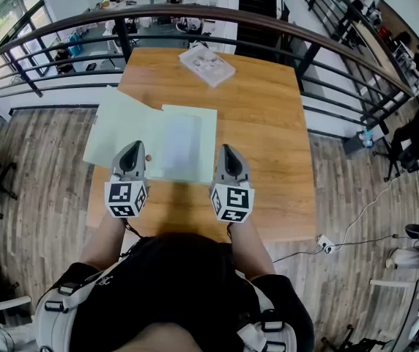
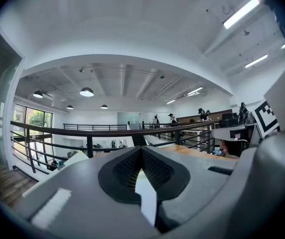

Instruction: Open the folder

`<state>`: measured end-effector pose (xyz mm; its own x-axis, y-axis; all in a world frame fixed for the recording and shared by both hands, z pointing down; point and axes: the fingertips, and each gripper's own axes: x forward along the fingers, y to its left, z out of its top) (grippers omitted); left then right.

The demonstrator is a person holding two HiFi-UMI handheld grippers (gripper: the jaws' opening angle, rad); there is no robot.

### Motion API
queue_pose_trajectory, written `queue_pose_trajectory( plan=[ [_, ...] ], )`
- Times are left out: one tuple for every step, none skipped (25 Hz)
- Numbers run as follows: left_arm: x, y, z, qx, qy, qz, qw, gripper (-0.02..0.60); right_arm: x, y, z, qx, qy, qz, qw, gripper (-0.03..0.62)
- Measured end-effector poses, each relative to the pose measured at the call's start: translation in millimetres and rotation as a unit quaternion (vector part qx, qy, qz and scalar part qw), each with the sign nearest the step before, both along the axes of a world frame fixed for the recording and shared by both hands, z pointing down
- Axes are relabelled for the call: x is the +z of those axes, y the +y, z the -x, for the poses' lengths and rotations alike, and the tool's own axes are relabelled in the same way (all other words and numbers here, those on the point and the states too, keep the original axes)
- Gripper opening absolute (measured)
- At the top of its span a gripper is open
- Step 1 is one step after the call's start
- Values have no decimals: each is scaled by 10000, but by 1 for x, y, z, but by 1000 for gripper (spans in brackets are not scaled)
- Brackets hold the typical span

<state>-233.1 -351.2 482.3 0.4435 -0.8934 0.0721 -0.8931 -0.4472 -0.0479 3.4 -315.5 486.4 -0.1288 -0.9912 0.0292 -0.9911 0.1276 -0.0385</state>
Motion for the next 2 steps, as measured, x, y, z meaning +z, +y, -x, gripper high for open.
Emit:
queue_pose_trajectory(
  plan=[
    [0,0,0,13,5,3,10000,3,0,0,1,-5,-6,2,10000,5],
    [0,1,-1,26,11,9,10000,3,0,0,1,-11,-12,3,10000,5]
  ],
)
